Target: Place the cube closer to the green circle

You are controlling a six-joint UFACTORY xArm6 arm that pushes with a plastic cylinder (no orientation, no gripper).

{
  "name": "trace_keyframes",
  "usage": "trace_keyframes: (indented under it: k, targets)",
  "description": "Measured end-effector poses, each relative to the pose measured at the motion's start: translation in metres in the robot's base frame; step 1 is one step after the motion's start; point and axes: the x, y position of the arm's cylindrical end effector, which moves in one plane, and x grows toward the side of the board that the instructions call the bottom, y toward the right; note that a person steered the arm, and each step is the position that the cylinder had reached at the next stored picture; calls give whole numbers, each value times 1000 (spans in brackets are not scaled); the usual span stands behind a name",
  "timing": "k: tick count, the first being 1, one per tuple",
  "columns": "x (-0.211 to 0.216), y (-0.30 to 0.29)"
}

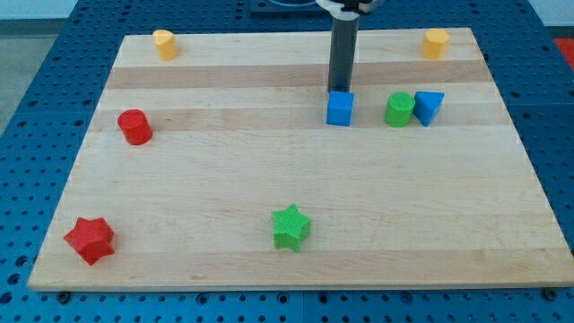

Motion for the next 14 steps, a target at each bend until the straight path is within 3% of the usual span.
trace_keyframes:
  k: [3, 7, 14]
  targets:
    - [45, -34]
    - [45, 0]
    - [41, 11]
